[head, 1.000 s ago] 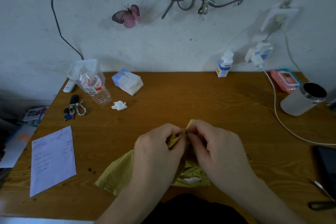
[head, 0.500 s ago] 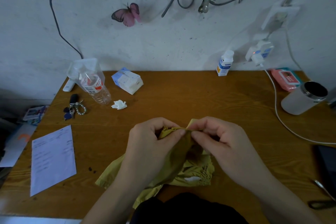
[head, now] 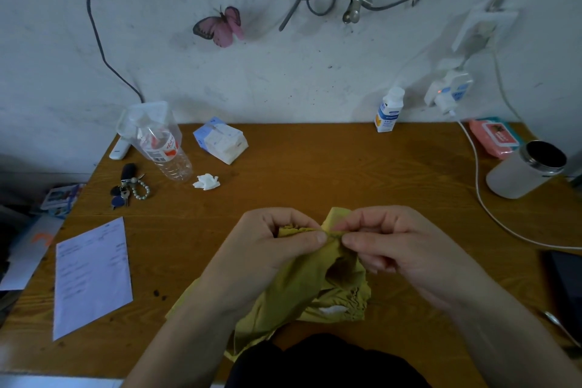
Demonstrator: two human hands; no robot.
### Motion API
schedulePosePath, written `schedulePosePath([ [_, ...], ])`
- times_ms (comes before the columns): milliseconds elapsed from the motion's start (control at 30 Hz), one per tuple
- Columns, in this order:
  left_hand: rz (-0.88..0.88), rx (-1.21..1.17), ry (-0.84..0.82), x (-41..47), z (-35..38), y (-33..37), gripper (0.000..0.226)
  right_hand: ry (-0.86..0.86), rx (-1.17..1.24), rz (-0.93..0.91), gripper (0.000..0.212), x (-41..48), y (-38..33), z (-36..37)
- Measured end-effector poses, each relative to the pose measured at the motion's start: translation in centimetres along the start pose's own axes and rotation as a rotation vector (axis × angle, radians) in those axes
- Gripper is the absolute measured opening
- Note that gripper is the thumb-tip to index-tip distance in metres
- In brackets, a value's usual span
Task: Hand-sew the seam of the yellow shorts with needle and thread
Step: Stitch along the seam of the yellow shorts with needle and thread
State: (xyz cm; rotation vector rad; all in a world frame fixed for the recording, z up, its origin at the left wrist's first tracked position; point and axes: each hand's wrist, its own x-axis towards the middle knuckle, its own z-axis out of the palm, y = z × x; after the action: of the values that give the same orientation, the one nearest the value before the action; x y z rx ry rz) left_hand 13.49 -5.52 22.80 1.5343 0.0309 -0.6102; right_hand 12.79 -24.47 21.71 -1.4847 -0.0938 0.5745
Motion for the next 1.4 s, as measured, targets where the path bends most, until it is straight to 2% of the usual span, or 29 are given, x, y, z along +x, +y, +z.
schedulePosePath([
  [167,-0.054,-0.107,-0.062,0.2,-0.2,-0.1,0.012,-0.028,0.016,-0.008,0.008,-0.1,0.3,-0.3],
  [467,-0.114,-0.217,-0.154,0.6,-0.7,-0.3,0.003,-0.061,-0.025,-0.062,0.012,-0.1,0.5,-0.3],
  [900,-0.174,-0.303,-0.235,1.0,-0.5,-0.8,0.006,-0.034,-0.043,-0.150,0.014,-0.1,1.0,0.1],
  [1067,-0.176,-0.343,-0.194,1.1,-0.6,-1.2,0.011,0.085,-0.238,-0.225,0.011,0.1,1.1,0.8],
  [1400,-0.175,-0.362,-0.179,0.8,-0.2,-1.5,0.001,0.066,-0.145,-0.262,0.017,-0.1,1.7,0.7],
])
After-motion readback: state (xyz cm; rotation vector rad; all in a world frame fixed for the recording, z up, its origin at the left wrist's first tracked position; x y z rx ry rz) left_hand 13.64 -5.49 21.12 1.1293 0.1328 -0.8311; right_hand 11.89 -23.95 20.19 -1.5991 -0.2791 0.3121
